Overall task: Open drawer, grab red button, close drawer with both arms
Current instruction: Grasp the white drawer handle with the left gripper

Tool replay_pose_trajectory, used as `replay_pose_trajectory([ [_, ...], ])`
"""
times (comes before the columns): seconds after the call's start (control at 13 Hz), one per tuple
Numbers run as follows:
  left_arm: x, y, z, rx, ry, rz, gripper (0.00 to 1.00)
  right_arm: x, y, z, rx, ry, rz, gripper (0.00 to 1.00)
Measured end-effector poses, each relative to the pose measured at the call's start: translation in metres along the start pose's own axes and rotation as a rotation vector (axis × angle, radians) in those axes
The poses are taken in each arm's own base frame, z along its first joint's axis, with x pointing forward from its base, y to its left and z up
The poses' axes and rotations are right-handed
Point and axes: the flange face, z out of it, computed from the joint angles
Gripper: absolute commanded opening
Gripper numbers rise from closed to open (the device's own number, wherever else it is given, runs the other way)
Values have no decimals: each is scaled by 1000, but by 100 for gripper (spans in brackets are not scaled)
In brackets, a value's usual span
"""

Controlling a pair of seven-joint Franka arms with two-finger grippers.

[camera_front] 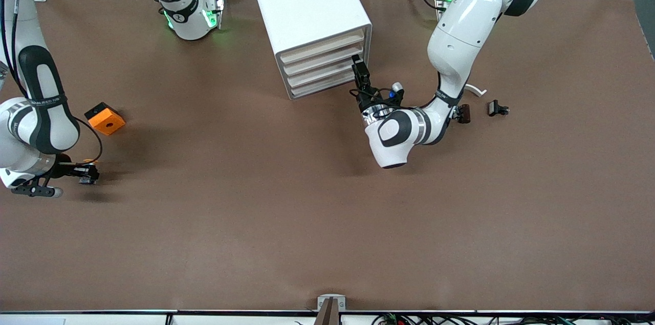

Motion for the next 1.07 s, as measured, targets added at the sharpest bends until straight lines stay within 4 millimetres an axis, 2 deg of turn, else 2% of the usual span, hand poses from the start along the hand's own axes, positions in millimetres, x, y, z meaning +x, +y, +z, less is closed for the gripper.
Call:
replay_pose_trajectory([
  [0.54, 10, 7, 8, 26, 18, -52, 50, 0, 0, 0, 0, -1, 0, 70],
  [0.77, 11, 0, 16, 50, 39, -63, 50, -2, 0, 3, 1, -6, 1, 72],
  [0.84, 10, -2, 21, 55, 46, -61, 50, -3, 0, 4, 2, -9, 1, 76],
  [1.07, 6, -7, 27, 57, 58, -55, 43, -4, 1, 9, 3, -16, 2, 74],
])
